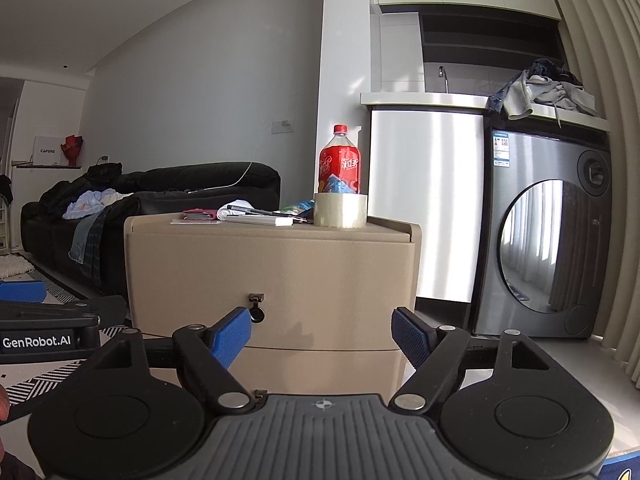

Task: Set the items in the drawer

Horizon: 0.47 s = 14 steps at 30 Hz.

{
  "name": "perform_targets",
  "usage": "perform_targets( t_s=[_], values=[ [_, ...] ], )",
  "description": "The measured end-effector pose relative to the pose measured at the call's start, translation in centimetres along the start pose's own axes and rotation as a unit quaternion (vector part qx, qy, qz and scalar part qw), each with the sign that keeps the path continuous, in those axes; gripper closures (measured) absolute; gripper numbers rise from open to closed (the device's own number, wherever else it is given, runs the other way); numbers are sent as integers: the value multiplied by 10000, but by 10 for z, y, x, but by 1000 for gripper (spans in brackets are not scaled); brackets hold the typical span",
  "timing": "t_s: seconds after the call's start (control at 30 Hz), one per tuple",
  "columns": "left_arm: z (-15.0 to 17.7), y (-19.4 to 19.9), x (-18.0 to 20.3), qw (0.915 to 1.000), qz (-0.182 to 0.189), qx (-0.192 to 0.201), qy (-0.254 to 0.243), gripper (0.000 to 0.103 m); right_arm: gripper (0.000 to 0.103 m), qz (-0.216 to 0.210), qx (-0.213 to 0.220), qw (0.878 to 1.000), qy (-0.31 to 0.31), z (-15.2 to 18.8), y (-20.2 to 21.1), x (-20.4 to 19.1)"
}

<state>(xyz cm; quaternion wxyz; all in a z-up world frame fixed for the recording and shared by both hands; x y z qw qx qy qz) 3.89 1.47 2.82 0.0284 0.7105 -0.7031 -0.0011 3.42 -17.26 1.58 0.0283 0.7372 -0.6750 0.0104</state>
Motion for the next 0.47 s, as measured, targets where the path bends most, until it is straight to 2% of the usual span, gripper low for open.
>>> perform_targets(
  t_s=[0.17,0.33,0.47],
  values=[
    [0,5,-1,9999,-101,119,15,0,22,-28,54,9999,95,4,0,-1],
    [-4,6,-4,9999,61,86,70,0,22,-10,97,9999,121,7,1,0],
    [-7,6,-1,9999,51,88,9,0,22,49,80,9997,241,8,1,-3]
  ],
)
Point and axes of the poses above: each gripper's, at about its wrist camera, not at the fingertips, and y roughly against the way its jaws point, x to its right, z to its underside, the point moved 2 cm from there along -y, roughly the way its jaws point, and after that the axes turned 7 degrees about x, right-handed, at the moved point
